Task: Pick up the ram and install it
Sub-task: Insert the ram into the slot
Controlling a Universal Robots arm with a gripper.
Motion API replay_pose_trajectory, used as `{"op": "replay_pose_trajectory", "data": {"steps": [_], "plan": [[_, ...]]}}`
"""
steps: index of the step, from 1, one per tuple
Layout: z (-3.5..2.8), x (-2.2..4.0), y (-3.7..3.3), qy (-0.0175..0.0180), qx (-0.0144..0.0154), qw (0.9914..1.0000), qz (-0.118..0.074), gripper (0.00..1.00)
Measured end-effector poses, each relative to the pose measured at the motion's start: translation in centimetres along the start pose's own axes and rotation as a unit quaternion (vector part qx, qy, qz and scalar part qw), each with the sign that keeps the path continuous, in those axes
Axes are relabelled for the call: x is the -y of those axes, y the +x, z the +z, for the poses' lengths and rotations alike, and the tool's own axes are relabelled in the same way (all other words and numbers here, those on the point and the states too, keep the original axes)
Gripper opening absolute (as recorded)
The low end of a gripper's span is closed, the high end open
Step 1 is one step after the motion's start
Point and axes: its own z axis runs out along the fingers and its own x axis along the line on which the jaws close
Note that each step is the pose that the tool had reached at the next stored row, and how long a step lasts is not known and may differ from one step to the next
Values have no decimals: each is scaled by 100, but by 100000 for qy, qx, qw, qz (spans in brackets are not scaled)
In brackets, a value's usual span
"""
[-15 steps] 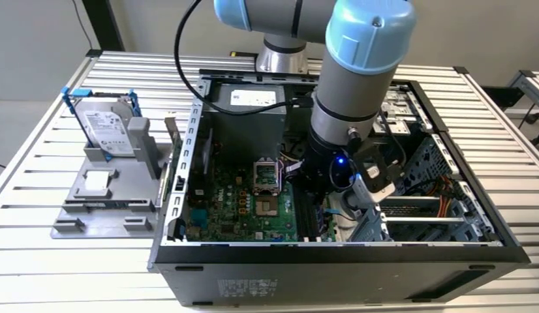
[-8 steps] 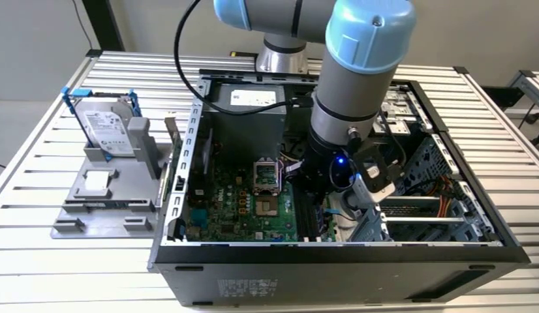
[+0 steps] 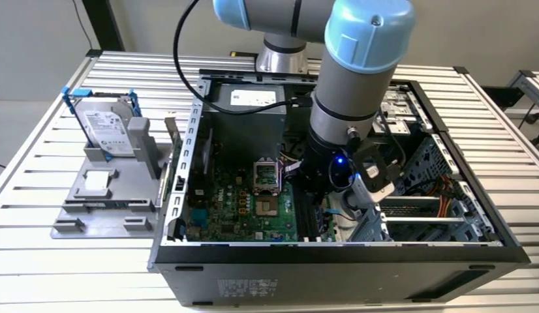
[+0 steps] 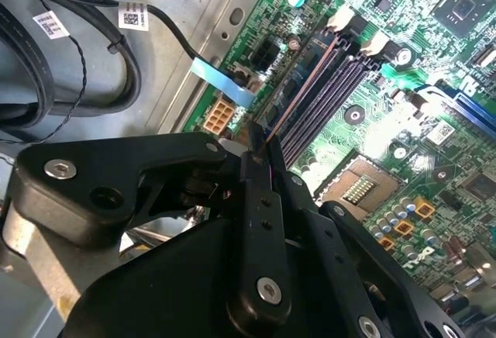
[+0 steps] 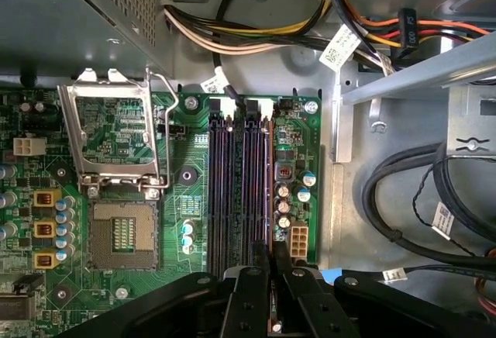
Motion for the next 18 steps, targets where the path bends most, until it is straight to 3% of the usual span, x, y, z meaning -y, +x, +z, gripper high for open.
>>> {"op": "replay_pose_trajectory", "data": {"steps": [13, 18], "plan": [[3, 26, -7, 38, -817, 99991, 1050, 0], [0, 26, -22, 50, -863, 99981, 1723, 0]]}}
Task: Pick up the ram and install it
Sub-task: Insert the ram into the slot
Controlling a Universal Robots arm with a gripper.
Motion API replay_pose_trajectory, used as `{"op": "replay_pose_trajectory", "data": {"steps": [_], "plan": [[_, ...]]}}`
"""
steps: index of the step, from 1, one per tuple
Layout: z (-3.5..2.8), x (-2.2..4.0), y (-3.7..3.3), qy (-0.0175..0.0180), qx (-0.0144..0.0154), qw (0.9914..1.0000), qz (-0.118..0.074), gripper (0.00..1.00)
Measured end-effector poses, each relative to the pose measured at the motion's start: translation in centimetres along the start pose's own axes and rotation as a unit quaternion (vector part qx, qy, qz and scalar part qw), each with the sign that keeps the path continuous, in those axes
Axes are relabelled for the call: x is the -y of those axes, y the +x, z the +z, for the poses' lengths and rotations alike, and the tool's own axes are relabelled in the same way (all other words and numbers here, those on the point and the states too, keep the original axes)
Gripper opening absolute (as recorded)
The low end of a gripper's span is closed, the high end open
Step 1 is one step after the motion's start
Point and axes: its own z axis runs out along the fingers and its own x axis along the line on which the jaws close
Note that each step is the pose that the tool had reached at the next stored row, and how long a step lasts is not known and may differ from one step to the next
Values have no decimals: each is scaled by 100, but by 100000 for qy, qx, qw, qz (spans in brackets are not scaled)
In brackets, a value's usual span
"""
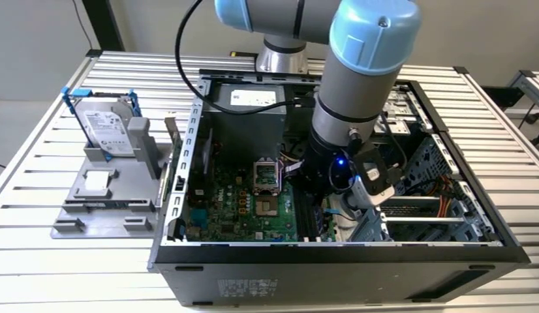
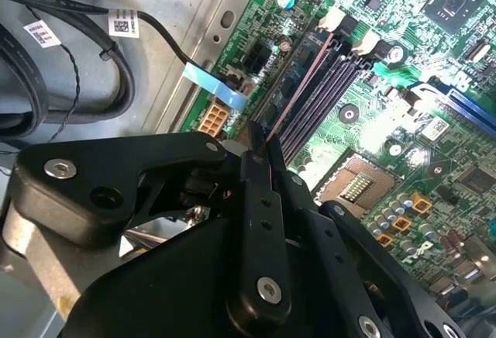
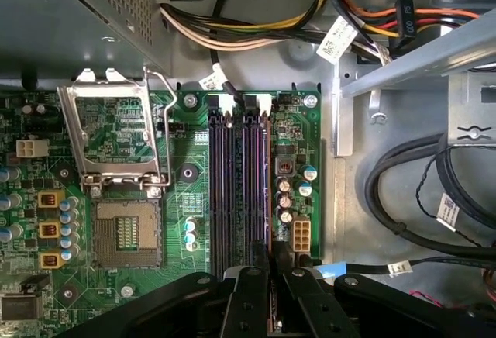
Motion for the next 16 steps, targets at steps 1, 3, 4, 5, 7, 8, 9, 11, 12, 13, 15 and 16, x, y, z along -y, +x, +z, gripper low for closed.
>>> {"op": "replay_pose_trajectory", "data": {"steps": [1, 3, 4, 5, 7, 8, 9, 11, 12, 13, 15, 16], "plan": [[0, 0, -1, 2, 1, 100000, 163, 0], [-1, 0, -1, 15, 3, 100000, 299, 0], [-2, 0, -1, 19, 2, 100000, 300, 0], [-3, 0, -2, 19, 2, 100000, 302, 0], [-12, 0, -2, 36, -39, 100000, 305, 0], [-11, 0, -2, 25, -82, 99999, 305, 0], [-11, 0, -2, 27, -81, 100000, 304, 0], [-11, 0, -2, 21, -84, 100000, 304, 0], [-18, -2, -2, 31, -89, 99999, 303, 0], [-31, -3, -3, 64, -90, 99999, 303, 0], [-42, -6, -2, 115, -81, 99999, 339, 0], [-42, -7, -2, 134, -81, 99999, 390, 0]]}}
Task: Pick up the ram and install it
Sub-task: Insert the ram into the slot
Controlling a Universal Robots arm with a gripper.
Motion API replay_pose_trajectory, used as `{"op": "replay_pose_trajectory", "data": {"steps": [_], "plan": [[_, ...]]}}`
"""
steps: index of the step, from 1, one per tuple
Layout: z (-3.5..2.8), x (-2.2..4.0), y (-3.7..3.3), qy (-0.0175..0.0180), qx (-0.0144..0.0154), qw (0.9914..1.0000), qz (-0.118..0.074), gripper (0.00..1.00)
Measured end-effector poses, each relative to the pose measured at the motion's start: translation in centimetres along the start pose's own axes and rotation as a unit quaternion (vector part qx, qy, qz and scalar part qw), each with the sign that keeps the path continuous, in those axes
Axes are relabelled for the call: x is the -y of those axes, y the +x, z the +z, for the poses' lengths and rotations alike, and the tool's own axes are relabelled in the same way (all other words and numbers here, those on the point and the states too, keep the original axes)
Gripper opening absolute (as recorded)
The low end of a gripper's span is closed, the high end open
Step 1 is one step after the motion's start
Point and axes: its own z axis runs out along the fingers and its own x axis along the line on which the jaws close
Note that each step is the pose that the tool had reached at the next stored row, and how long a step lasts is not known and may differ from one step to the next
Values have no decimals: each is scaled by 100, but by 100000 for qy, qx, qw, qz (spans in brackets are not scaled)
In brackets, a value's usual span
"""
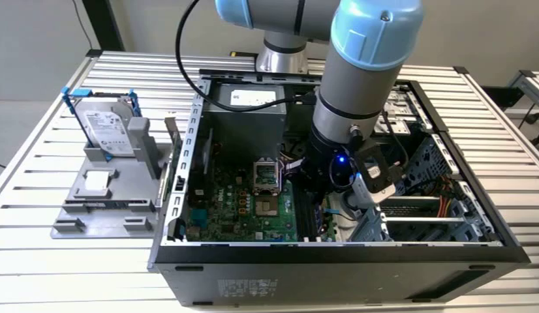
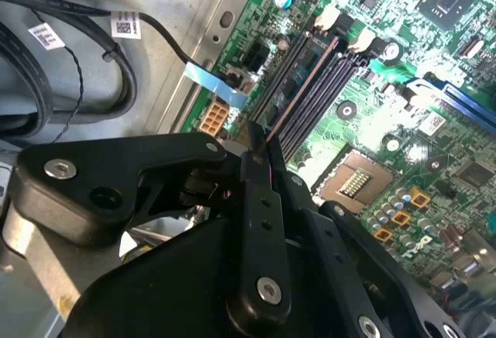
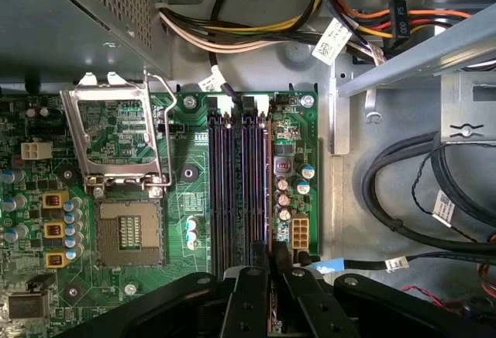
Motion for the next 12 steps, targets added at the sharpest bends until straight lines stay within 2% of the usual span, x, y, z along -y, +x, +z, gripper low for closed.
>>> {"op": "replay_pose_trajectory", "data": {"steps": [12], "plan": [[22, -22, -16, 27, 43, 100000, 257, 0]]}}
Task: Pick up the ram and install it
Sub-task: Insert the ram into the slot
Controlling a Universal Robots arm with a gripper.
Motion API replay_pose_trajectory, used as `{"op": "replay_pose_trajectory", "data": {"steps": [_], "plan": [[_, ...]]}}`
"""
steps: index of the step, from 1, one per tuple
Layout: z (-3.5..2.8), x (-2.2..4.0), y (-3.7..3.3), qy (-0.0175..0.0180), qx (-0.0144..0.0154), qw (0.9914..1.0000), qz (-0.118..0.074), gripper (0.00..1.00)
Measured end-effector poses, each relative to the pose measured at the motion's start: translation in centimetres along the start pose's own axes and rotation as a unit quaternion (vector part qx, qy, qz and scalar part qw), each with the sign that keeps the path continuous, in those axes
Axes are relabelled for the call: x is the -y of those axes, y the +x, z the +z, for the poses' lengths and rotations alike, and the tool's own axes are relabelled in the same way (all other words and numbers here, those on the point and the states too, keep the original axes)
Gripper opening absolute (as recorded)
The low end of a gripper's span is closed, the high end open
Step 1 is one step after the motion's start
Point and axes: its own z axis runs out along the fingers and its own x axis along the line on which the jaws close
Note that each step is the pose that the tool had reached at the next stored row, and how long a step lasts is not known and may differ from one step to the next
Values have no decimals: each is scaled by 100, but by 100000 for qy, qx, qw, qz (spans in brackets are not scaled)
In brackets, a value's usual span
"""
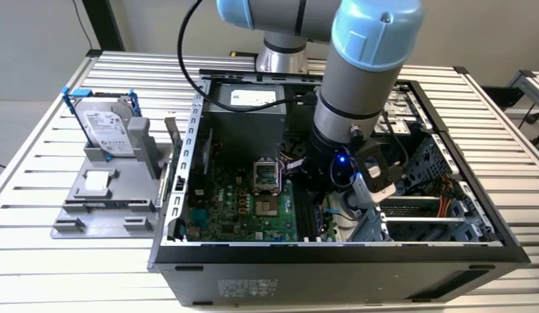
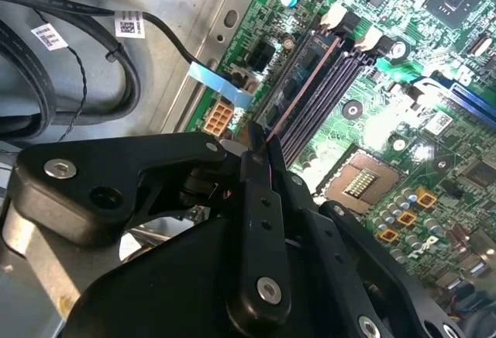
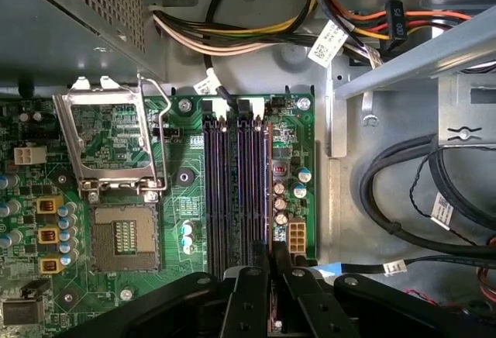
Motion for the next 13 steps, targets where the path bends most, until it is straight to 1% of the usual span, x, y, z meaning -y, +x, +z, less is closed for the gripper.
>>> {"op": "replay_pose_trajectory", "data": {"steps": [13], "plan": [[4, -8, 21, 4, 60, 100000, 194, 0]]}}
